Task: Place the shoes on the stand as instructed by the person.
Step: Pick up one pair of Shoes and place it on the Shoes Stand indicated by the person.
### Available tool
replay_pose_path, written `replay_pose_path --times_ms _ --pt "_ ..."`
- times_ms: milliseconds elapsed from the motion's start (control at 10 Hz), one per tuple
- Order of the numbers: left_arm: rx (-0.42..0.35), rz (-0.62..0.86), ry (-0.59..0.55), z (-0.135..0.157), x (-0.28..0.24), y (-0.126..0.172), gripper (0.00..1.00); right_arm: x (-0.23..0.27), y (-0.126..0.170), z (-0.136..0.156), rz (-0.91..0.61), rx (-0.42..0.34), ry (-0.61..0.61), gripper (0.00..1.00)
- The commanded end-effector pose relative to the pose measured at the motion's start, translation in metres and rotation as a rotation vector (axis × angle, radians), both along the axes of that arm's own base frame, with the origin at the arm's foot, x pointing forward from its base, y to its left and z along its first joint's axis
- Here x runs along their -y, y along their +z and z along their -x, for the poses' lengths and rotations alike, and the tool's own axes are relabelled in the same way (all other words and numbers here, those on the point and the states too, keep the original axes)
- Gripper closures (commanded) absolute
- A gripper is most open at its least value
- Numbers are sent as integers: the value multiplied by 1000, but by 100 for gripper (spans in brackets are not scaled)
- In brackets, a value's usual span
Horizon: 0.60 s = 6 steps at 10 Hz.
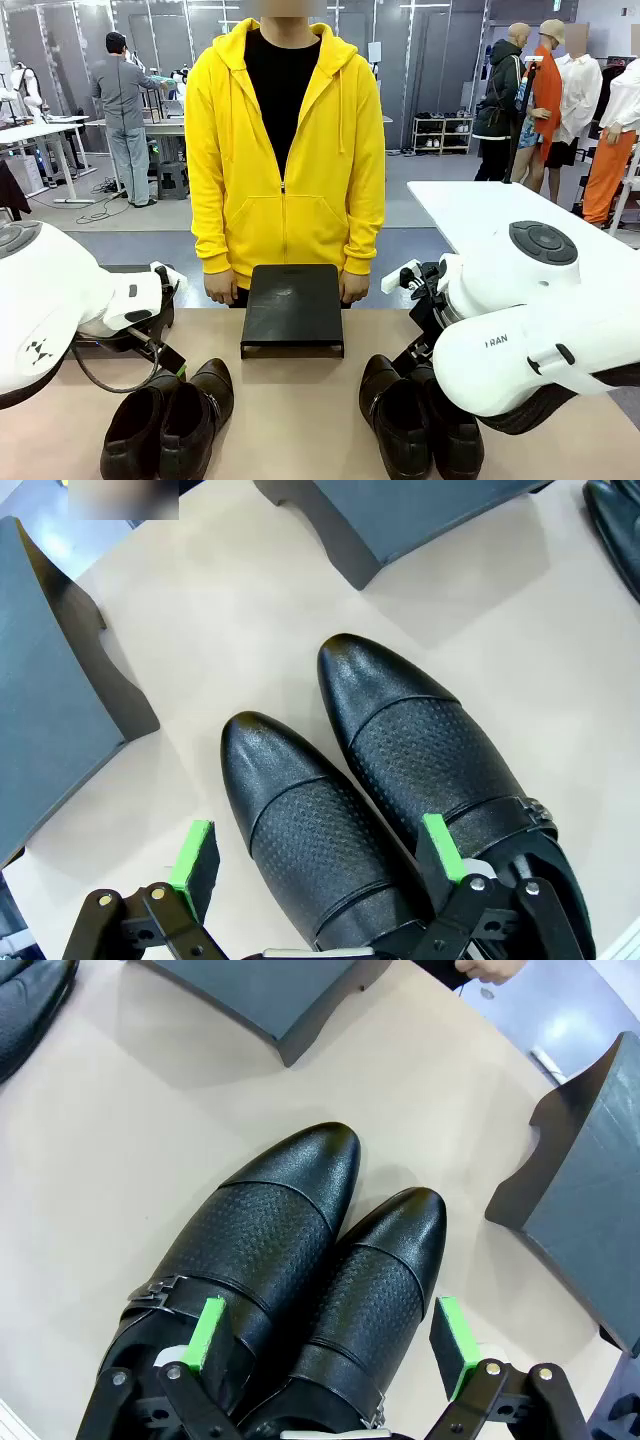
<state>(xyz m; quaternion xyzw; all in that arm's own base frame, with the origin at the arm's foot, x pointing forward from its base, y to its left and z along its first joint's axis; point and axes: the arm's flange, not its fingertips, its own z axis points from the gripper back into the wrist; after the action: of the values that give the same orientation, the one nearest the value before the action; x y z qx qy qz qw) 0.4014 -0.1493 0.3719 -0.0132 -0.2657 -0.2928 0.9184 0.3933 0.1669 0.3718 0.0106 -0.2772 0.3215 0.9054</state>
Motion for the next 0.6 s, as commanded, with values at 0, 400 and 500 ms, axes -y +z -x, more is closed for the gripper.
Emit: replay_pose_path --times_ms 0,400,500 --pt "0 0 -1 0 0 0 0 0 0 0 0 0 0 0" --pt "0 0 -1 0 0 0 0 0 0 0 0 0 0 0" --pt "0 0 -1 0 0 0 0 0 0 0 0 0 0 0"
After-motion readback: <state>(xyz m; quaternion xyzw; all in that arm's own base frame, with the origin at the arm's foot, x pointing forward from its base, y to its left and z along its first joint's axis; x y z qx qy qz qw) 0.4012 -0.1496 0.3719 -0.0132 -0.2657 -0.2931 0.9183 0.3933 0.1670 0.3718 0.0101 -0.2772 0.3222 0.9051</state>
